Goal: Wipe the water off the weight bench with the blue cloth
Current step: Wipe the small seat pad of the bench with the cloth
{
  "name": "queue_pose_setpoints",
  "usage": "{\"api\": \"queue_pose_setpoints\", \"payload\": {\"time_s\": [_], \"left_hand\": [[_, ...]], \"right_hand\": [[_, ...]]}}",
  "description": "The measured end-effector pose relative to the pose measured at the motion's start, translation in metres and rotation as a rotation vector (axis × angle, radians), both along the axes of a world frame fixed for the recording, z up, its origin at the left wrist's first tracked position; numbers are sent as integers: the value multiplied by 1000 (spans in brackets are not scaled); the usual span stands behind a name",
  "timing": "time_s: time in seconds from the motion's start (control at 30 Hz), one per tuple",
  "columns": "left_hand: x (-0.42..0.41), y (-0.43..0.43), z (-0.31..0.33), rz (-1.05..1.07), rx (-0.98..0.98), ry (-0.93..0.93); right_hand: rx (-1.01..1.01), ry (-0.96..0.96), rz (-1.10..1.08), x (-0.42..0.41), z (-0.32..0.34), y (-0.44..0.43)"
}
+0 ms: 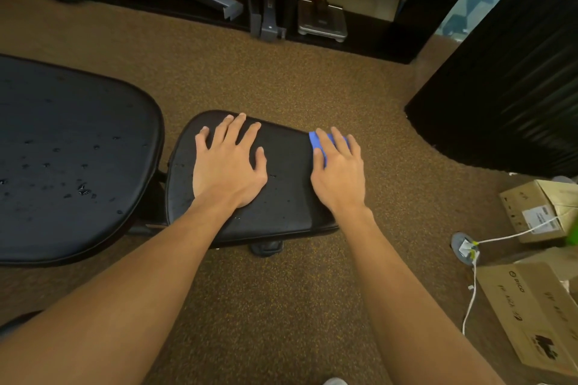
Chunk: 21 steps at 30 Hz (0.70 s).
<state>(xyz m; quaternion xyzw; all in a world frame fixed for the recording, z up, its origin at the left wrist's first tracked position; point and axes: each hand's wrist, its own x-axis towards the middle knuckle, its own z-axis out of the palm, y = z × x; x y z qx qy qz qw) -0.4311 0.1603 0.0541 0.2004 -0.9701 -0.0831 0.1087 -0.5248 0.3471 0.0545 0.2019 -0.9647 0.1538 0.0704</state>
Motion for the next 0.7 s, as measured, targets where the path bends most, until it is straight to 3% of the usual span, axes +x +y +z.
{"api": "queue_pose_setpoints", "payload": {"time_s": [0.17,0.37,0.57,0.7], "left_hand": [[-1,0,-1,6,-1,0],[0,0,-1,4,-8,10],[-1,0,-3,6,-8,11],[-1,0,-2,9,-4,10]], "right_hand": [[14,46,221,19,1,3],[0,14,-26,7,-3,-2],[32,37,217,20,-4,-2],[7,17,33,15,-3,13]]}}
